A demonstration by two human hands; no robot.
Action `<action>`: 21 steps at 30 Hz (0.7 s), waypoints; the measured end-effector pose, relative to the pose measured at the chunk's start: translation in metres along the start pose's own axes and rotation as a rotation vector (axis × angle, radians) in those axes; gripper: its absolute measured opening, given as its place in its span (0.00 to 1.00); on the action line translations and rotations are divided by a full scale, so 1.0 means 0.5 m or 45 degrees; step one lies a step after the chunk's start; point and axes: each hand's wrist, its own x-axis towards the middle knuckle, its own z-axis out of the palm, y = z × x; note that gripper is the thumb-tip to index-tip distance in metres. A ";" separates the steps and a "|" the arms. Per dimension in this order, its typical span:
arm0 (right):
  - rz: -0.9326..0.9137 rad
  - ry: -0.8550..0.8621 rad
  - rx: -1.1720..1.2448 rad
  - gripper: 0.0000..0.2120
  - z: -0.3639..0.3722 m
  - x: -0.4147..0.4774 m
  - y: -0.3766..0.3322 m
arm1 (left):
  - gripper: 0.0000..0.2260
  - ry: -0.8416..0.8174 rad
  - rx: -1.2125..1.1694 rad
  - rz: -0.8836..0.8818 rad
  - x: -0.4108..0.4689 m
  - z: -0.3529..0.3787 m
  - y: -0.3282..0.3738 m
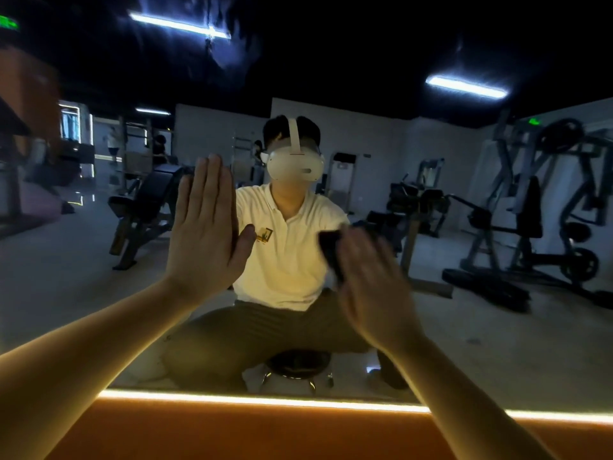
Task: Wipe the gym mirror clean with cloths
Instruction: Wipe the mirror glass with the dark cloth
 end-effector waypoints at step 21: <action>0.441 0.236 0.329 0.32 0.029 -0.029 -0.068 | 0.40 -0.216 0.271 0.008 -0.006 -0.052 0.024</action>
